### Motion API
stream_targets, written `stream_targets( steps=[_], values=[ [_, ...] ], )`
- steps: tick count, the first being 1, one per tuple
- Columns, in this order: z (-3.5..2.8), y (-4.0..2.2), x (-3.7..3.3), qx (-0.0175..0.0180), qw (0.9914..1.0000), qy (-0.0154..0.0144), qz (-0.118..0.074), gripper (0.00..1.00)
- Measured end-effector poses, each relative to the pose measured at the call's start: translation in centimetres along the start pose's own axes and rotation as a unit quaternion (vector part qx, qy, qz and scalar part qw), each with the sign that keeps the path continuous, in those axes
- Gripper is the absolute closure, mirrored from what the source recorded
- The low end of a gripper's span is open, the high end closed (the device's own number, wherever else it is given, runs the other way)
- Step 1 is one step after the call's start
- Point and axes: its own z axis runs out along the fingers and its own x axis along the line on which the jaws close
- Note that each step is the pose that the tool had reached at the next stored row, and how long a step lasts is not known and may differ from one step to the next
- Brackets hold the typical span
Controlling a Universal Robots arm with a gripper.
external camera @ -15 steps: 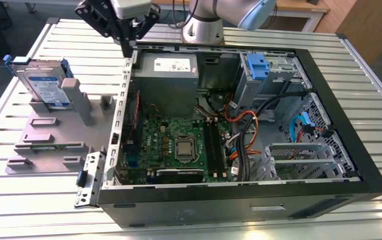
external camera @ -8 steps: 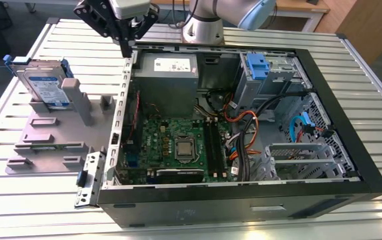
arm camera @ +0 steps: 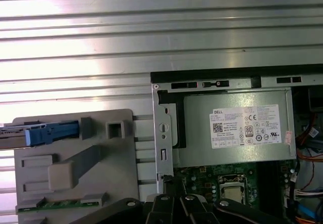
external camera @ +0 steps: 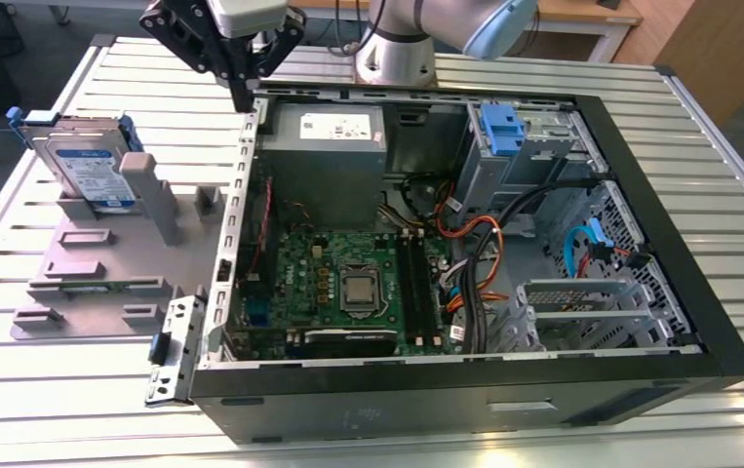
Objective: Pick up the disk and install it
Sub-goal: 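Reach for the disk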
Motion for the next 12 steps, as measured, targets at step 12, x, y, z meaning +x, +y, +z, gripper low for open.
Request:
stream_targets(
  steps=[12],
  values=[
    [0.07,-0.07,0.92,0.0,1.0,0.0,0.0,0.89]
  ],
)
